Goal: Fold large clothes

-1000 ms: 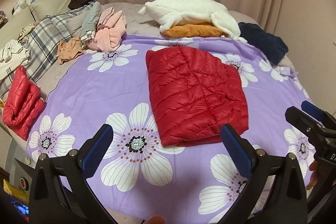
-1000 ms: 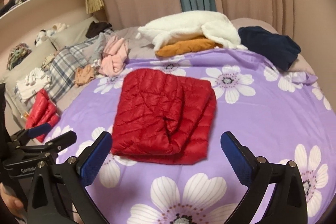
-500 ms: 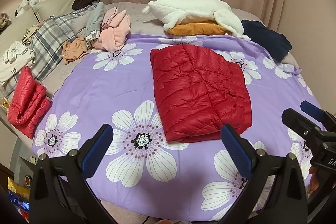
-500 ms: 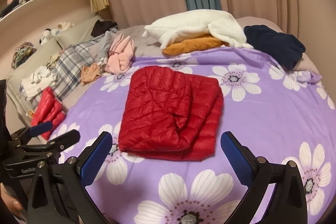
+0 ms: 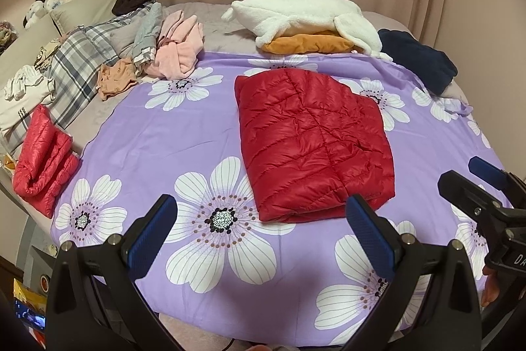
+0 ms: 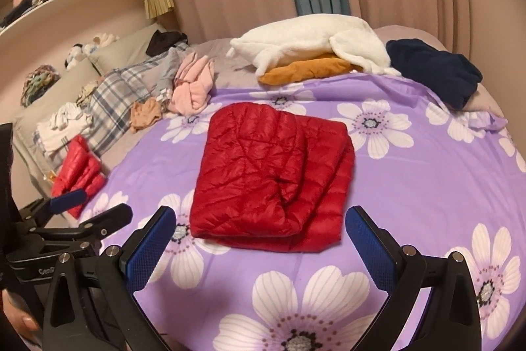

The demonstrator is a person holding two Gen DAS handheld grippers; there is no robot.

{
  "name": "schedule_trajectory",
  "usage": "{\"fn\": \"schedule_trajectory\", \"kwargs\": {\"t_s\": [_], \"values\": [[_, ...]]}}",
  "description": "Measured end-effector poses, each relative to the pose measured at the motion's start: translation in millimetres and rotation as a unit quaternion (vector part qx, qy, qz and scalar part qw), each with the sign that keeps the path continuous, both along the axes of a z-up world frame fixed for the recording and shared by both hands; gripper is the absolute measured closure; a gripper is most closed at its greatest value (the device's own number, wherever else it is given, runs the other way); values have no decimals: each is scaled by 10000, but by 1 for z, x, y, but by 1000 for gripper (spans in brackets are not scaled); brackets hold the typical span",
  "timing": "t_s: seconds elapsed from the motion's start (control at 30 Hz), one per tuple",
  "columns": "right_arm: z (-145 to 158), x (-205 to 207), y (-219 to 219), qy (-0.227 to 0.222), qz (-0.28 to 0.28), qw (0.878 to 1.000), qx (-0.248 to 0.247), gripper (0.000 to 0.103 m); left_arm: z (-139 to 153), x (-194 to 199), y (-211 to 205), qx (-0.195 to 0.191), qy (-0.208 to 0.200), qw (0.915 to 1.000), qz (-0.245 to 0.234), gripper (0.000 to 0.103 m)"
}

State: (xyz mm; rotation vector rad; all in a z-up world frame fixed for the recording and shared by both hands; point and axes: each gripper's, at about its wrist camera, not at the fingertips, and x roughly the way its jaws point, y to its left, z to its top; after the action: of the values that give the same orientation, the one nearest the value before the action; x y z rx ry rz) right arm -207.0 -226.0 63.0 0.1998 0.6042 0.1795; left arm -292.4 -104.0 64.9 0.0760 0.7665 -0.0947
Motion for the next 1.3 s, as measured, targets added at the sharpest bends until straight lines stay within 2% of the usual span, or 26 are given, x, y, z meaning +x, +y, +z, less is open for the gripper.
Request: {"fn": "schedule_trajectory", "kwargs": {"t_s": [1.3], "values": [[2, 3, 2, 3, 59, 10000, 10, 1, 0, 5, -5, 23, -6, 10000, -39, 0]]}}
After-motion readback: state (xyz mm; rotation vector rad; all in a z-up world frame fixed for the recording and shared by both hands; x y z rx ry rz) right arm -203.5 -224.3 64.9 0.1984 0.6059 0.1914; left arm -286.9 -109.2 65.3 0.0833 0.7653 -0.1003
